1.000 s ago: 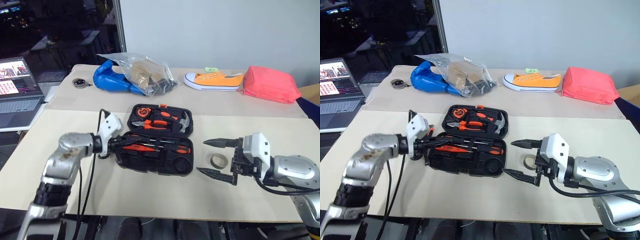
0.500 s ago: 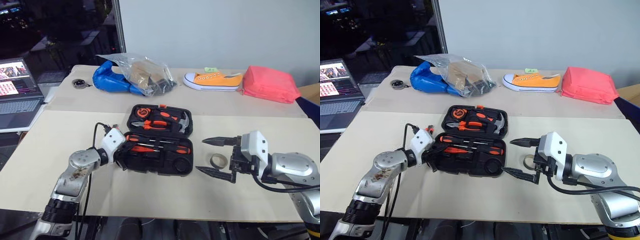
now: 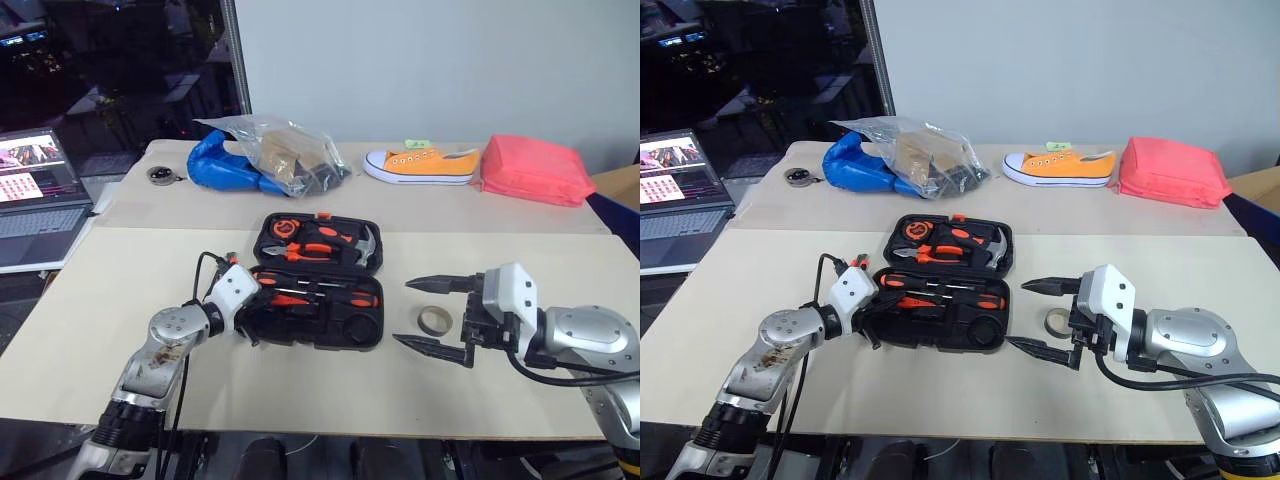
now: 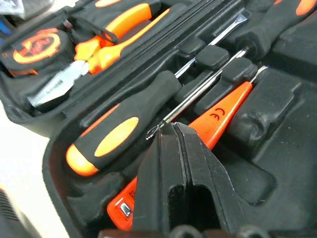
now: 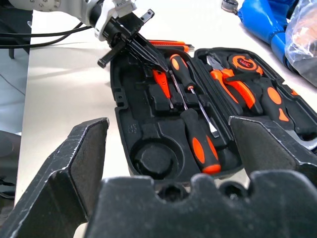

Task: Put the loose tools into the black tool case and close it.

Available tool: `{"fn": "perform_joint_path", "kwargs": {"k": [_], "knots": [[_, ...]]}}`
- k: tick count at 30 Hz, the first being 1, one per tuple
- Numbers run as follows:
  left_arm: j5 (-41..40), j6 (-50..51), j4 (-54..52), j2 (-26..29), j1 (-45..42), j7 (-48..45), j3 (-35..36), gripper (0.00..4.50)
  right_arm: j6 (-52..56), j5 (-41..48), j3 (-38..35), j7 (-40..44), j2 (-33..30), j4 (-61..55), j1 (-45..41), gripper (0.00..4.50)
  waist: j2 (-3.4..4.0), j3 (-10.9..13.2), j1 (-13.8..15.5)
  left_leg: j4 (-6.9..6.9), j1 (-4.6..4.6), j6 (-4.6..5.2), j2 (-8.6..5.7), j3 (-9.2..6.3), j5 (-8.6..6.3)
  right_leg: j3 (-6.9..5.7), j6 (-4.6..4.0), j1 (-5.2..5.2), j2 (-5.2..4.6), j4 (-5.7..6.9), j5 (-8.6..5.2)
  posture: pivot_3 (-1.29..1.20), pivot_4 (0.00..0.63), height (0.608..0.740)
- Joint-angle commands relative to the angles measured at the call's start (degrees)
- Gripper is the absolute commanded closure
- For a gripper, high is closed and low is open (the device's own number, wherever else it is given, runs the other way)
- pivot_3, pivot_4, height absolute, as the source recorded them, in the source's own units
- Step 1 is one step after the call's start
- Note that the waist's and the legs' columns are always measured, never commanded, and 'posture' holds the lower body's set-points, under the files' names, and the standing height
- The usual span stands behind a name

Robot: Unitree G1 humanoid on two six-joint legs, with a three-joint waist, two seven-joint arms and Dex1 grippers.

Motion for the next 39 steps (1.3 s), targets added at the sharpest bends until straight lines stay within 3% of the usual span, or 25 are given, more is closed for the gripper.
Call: {"fn": "perform_joint_path", "kwargs": {"k": [1, 5, 7, 10, 13, 16, 23, 24, 32, 35, 39], "knots": [[-2.14, 11.33, -2.14, 3.47, 2.07, -3.27, -1.94, 4.47, -0.42, 1.05, -0.6, 0.57, -0.27, -0.7, -1.41, 0.0, 0.0, 0.0, -0.01, -0.01, -0.01, 0.0, 0.0, 0.0, 0.0, 0.0, -0.01, -0.01, 0.0, 0.0, -0.02, 0.0, 0.15, 0.74], [-4.41, 11.03, -4.39, 0.83, -0.01, 1.34, 3.09, 4.47, -1.26, 0.45, 0.81, 1.05, 0.38, 0.68, -2.88, 0.0, -0.03, 0.02, 0.07, -0.02, -0.21, 0.0, 0.0, 0.02, 0.0, 0.02, 0.0, -0.24, -0.01, 0.0, -0.05, 0.0, 0.15, 0.74], [-6.87, 9.06, -5.93, -2.56, -0.84, 5.69, 8.94, 4.47, -1.35, 0.64, 1.23, 1.12, 0.96, 1.02, -3.54, 0.0, -0.17, 0.11, 0.25, -0.02, -0.27, 0.0, -0.01, 0.01, 0.0, 0.01, 0.01, -0.27, -0.01, 0.01, -0.04, 0.0, 0.15, 0.74], [-12.8, 14.82, -9.7, -5.76, -1.9, 11.38, 18.64, 4.47, -1.62, 0.78, 1.52, 1.58, 1.66, 1.12, -3.91, 0.0, -0.39, 0.24, 0.26, -0.01, -0.44, 0.01, 0.04, -0.08, 0.0, -0.08, -0.01, -0.41, 0.02, 0.01, -0.03, 0.0, 0.15, 0.74], [-16.12, 21.54, -12.19, -6.59, -3.16, 16.86, 24.69, 3.75, -1.87, 0.68, 1.95, 1.82, 2.08, 1.55, -4.49, 0.0, -0.45, 0.28, 0.16, -0.02, -0.56, 0.01, 0.07, -0.09, 0.0, -0.08, 0.0, -0.49, 0.04, -0.04, -0.03, 0.0, 0.15, 0.74], [-17.72, 26.15, -14.01, -5.58, -3.91, 20.05, 27.97, 2.67, -2.24, 0.27, 2.66, 2.17, 2.59, 2.57, -5.45, 0.0, -0.47, 0.29, 0.3, -0.02, -0.66, -0.03, 0.0, -0.09, -0.03, -0.09, 0.07, -0.49, -0.02, -0.12, -0.07, 0.0, 0.15, 0.74], [-21.39, 29.79, -18.55, -4.36, -3.2, 20.55, 27.42, 0.12, -3.18, -0.45, 4.27, 3.01, 3.66, 4.45, -7.24, 0.0, -0.5, 0.31, 0.37, -0.03, -0.82, -0.07, -0.05, -0.13, -0.05, -0.15, 0.16, -0.48, -0.11, -0.45, -0.01, 0.0, 0.15, 0.74], [-21.21, 29.75, -18.65, -4.1, -2.54, 20.61, 27.07, 0.02, -3.28, -0.43, 4.34, 3.01, 3.69, 4.57, -7.34, 0.0, -0.5, 0.31, 0.38, -0.03, -0.83, -0.08, -0.05, -0.13, -0.06, -0.15, 0.16, -0.48, -0.12, -0.45, -0.01, 0.0, 0.15, 0.74], [-19.31, 26.35, -21.67, 1.22, 1.6, 16.74, 18.82, 0.02, -3.63, -0.63, 4.21, 2.53, 3.7, 4.26, -6.47, 0.0, -0.54, 0.34, 0.37, -0.08, -0.8, -0.11, -0.03, -0.13, -0.08, -0.14, 0.14, -0.5, -0.1, -0.47, -0.01, 0.0, 0.15, 0.74], [-19.48, 24.52, -21.27, 1.35, -0.29, 15.24, 15.84, 0.78, -3.58, -0.82, 4.37, 2.14, 3.87, 4.12, -6.65, 0.0, -0.54, 0.35, 0.65, -0.07, -0.79, -0.11, -0.06, -0.11, -0.08, -0.14, 0.14, -0.48, -0.14, -0.48, -0.01, 0.0, 0.15, 0.74], [-14.66, 18.76, -17.76, 1.29, -0.57, 15.18, 10.79, 2.24, -3.49, -1.18, 4.65, 1.61, 4.17, 4.08, -7.04, 0.0, -0.54, 0.34, 0.47, -0.07, -0.8, -0.11, -0.06, -0.09, -0.08, -0.12, 0.14, -0.49, -0.14, -0.49, -0.01, 0.0, 0.15, 0.74]]}}
